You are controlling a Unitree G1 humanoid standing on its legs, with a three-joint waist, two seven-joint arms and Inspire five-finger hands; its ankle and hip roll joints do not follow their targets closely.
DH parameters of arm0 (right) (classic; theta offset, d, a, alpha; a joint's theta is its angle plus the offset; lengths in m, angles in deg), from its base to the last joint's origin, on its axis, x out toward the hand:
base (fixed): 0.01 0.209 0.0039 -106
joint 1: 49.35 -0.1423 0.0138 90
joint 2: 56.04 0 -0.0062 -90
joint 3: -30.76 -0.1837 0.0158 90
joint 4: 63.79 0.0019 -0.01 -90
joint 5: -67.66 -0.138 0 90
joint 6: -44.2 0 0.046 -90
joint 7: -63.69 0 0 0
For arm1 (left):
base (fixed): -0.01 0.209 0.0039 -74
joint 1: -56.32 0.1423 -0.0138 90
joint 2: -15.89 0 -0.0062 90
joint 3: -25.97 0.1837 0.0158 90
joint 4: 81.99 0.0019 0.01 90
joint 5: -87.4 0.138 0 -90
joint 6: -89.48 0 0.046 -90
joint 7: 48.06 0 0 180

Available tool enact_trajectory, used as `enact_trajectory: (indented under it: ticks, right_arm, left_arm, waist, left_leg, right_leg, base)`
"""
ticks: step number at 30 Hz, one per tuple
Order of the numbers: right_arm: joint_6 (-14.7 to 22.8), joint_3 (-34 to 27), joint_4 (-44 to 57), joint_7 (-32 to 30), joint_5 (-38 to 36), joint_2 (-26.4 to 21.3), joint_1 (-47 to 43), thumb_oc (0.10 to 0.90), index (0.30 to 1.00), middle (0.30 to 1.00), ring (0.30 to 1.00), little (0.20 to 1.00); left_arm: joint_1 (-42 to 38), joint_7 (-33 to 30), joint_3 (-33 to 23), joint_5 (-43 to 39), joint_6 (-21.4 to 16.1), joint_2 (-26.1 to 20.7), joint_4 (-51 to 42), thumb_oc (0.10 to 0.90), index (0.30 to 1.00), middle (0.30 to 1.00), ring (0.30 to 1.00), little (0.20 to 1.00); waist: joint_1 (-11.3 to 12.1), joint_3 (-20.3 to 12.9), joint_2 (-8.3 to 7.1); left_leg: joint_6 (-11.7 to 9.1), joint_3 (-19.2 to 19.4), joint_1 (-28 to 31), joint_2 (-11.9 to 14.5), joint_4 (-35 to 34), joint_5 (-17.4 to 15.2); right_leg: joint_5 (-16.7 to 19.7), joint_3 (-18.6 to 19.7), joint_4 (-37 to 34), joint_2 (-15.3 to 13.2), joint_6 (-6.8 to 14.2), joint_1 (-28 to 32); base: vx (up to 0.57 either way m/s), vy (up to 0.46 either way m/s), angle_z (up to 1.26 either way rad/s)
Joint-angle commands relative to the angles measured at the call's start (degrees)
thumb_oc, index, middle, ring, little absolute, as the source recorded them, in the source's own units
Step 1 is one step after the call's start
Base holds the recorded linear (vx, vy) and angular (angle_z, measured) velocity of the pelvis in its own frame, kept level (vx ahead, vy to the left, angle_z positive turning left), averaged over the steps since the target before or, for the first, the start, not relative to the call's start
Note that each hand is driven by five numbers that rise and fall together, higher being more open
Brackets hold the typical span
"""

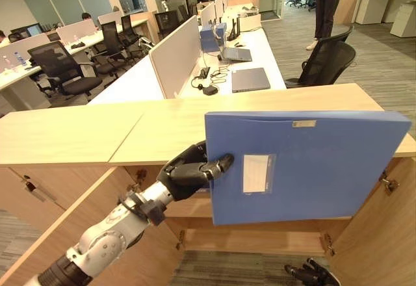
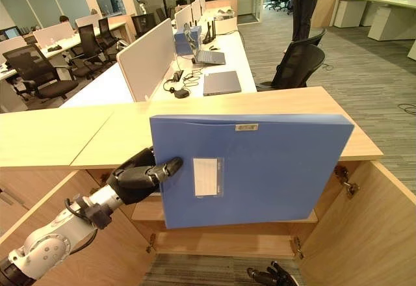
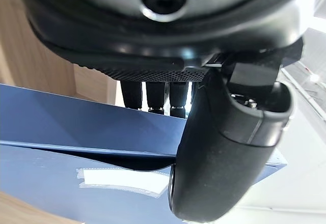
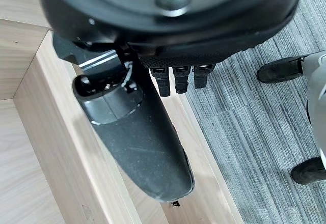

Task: Put the empty folder in the office cabinet

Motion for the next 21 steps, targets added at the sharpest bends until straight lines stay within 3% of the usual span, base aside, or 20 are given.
enact_trajectory:
  ticks: [1,6,10,13,18,21]
  right_arm:
    - [2.86,0.72,-2.09,1.42,-2.37,1.16,-8.72,0.8,0.9,0.9,0.9,0.9]
    - [2.93,1.5,0.91,2.78,-5.95,1.75,-8.83,0.8,0.9,0.9,0.9,0.9]
    - [1.0,2.86,10.26,8.05,-14.89,2.61,-6.03,0.8,0.9,0.9,0.9,0.9]
    - [-2.13,5.21,22.11,15.07,-25.58,3.14,-1.46,0.8,0.9,0.9,0.9,0.9]
    - [-4.97,10.0,38.41,22.61,-32.69,0.6,2.86,0.8,0.9,0.9,0.9,0.9]
    - [-4.81,10.7,41.74,24.11,-33.34,-0.38,2.55,0.8,0.9,0.9,0.9,0.9]
  left_arm:
    - [-6.61,4.06,-3.86,-0.8,-4.71,-2.58,-4.17,0.4,0.3,0.3,0.3,0.3]
    - [-2.48,3.6,-6.8,0.88,-5.75,-0.61,-3.43,0.4,0.3,0.3,0.3,0.3]
    - [-0.17,2.72,-10.41,1.62,-6.42,5.82,1.21,0.4,0.3,0.3,0.3,0.3]
    - [0.19,2.89,-12.2,2.38,-6.41,10.81,4.71,0.4,0.3,0.3,0.3,0.3]
    - [2.99,3.63,-14.59,2.34,-6.74,18.84,8.09,0.4,0.3,0.3,0.3,0.3]
    - [3.65,3.84,-15.29,3.08,-7.1,20.68,8.19,0.4,0.3,0.3,0.3,0.3]
  waist:
    - [0.38,0.28,-2.69]
    - [0.69,0.39,-2.97]
    - [0.96,0.54,-3.52]
    - [0.86,0.67,-4.24]
    - [0.57,0.61,-4.85]
    - [0.55,0.62,-4.99]
  left_leg:
    - [-4.09,0.62,3.27,1.76,0.01,-3.33]
    - [-3.99,0.91,3.51,1.95,0.01,-3.41]
    - [-3.94,0.62,3.37,1.86,0.01,-3.36]
    - [-4.06,0.44,2.83,1.71,0.01,-3.24]
    - [-4.13,0.25,2.48,1.7,0.01,-3.22]
    - [-4.09,0.31,2.31,1.75,0.01,-3.24]
  right_leg:
    - [-7.34,4.65,1.33,-1.49,0.75,-0.9]
    - [-7.38,5.41,1.62,-1.34,0.86,-1.29]
    - [-7.41,5.65,1.57,-1.3,0.89,-1.47]
    - [-7.32,5.18,1.37,-1.36,0.91,-1.66]
    - [-7.33,4.9,1.25,-1.36,0.96,-1.85]
    - [-7.23,4.96,1.16,-1.37,1.04,-2.04]
  base:
    - [0.0,0.0,0.0]
    - [0.0,-0.001,-0.1]
    - [0.0,0.011,-0.05]
    - [0.0,0.0,0.0]
    - [0.0,0.016,0.05]
    - [0.0,0.0,0.0]
